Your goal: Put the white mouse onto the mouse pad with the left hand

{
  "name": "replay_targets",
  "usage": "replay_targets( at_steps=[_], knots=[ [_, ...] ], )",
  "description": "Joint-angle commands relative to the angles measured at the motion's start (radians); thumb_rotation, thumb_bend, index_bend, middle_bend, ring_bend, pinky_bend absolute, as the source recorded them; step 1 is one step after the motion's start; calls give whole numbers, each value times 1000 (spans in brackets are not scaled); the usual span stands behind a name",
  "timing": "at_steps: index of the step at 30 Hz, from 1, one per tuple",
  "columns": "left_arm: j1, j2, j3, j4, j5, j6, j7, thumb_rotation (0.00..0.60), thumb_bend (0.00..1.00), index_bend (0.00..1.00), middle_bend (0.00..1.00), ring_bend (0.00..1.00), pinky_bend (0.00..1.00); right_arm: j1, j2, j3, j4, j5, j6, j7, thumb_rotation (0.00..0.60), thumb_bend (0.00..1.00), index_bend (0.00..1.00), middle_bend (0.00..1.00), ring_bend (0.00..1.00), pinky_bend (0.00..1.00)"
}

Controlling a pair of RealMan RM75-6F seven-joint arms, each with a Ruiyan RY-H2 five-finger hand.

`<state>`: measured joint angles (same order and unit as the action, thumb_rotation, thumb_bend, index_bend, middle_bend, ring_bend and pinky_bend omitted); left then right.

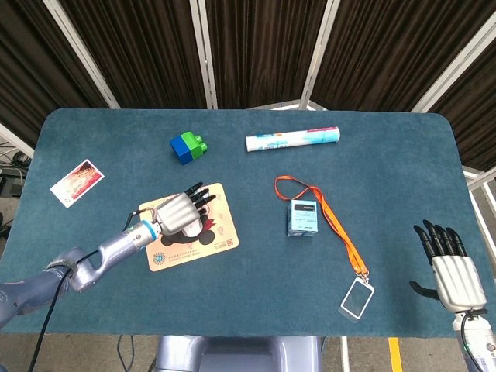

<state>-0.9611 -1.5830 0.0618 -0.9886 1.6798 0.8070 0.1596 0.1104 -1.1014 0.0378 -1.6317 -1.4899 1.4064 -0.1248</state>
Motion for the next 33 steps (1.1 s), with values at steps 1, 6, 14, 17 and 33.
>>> replay_targets(
  at_steps=[1,6,14,17,33],
  knots=[
    [1,4,2,-3,1,6,-1,600,222,214,0,0,0,0,0,0,0,0,0,0,600,89,0,0,0,0],
    [10,36,-1,-38,1,41,-9,600,223,170,0,0,0,0,0,0,0,0,0,1,600,90,0,0,0,0],
    [53,208,-15,-258,-27,114,31,600,220,125,0,0,0,0,0,0,-1,0,1,0,600,88,0,0,0,0],
    [96,289,-24,-379,-73,144,109,600,219,124,0,0,0,-1,-1,0,0,0,2,-3,600,89,0,0,0,0],
    [525,389,-10,-644,-235,664,280,600,218,5,0,0,0,-5,-8,1,4,-4,13,-16,600,90,0,0,0,0]
  ],
)
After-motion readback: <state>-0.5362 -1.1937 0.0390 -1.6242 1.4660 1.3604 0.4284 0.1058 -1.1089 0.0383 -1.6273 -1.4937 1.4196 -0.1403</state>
